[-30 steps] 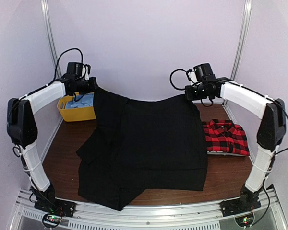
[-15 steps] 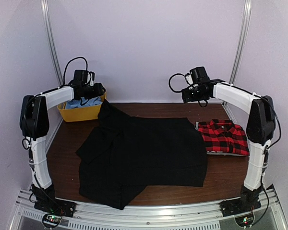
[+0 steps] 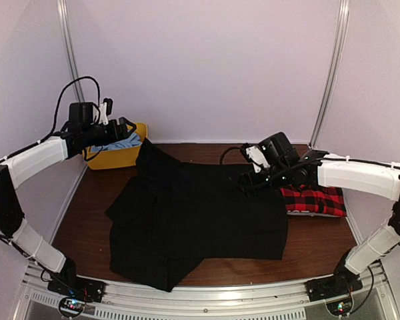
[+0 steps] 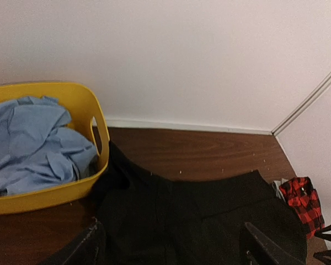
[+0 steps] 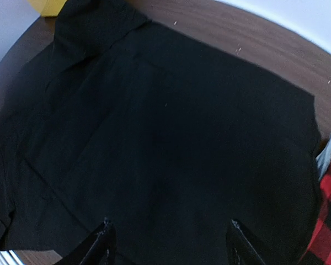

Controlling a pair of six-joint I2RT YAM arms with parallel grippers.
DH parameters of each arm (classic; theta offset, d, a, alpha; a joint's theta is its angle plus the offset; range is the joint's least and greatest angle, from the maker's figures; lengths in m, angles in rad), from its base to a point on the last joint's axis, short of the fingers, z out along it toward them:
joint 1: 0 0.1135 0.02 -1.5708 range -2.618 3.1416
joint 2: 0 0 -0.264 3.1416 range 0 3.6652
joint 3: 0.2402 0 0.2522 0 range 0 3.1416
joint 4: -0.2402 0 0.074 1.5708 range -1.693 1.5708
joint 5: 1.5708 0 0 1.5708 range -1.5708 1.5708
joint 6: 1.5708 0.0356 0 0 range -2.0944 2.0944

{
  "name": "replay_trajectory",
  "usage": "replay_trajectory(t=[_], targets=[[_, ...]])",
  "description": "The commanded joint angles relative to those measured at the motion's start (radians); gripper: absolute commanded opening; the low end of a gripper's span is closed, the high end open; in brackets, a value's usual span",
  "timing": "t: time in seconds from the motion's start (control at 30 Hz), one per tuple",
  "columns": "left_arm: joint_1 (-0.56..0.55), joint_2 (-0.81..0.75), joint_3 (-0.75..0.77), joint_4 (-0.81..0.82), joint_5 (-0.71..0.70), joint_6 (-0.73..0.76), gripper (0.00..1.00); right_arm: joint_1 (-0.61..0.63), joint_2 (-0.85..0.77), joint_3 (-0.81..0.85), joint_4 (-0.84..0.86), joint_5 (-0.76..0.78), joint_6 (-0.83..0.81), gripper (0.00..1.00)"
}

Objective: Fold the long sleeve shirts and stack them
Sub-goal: Pick up the sleeve from the center of the board.

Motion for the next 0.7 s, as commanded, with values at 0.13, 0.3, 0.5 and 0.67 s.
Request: replay_trajectory(t=[0.13,0.3,0.5,0.67], targets=[[-0.033,-0.214,-0.474,0.003,-0.117,-0.060,0.84,0.086,-0.104,-0.226,0.120,-0.042,0.157,0.69],[-0.033,-0.183,-0.552,-0.045,-0.254,-0.071,0.82,0.107,-0.091,-0.272,0.154,-0.070,0.177,0.69],[-0.032,-0.137,-0.603,-0.076,-0.385,-0.084,0.82,0.114,-0.073,-0.282,0.170,-0.098,0.172,0.69],[-0.032,-0.066,-0.623,-0.068,-0.396,-0.086,0.81,0.117,-0.048,-0.275,0.191,-0.133,0.158,0.69]])
